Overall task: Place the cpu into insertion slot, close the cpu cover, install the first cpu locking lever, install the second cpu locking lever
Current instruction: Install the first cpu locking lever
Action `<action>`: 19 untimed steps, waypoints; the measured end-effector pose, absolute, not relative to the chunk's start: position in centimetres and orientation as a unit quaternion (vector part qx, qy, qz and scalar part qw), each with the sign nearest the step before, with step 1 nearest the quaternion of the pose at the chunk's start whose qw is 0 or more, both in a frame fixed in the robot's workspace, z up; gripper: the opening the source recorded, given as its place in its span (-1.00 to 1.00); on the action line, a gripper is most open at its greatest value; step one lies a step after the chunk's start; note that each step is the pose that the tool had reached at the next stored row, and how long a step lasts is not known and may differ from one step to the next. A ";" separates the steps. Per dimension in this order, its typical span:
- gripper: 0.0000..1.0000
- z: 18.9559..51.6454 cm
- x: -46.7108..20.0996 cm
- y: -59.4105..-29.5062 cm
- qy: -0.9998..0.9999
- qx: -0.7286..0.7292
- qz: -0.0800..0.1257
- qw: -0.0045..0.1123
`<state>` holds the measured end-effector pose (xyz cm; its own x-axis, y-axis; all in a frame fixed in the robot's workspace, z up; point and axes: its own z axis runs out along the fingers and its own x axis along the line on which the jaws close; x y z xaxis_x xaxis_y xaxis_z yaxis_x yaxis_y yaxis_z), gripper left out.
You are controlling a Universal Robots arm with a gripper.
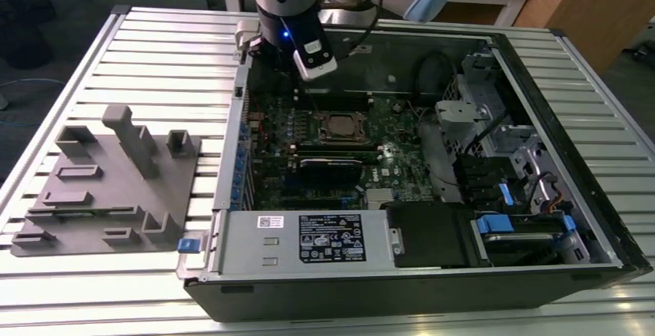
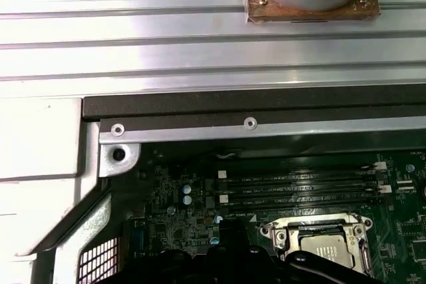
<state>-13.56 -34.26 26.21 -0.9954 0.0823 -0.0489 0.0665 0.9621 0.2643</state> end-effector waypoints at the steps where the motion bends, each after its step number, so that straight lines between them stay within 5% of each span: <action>1: -0.79 26.2 -13.6 -34.3 0.990 0.038 0.132 0.030; 19: -0.79 25.3 -12.3 -34.3 0.990 0.038 0.132 0.030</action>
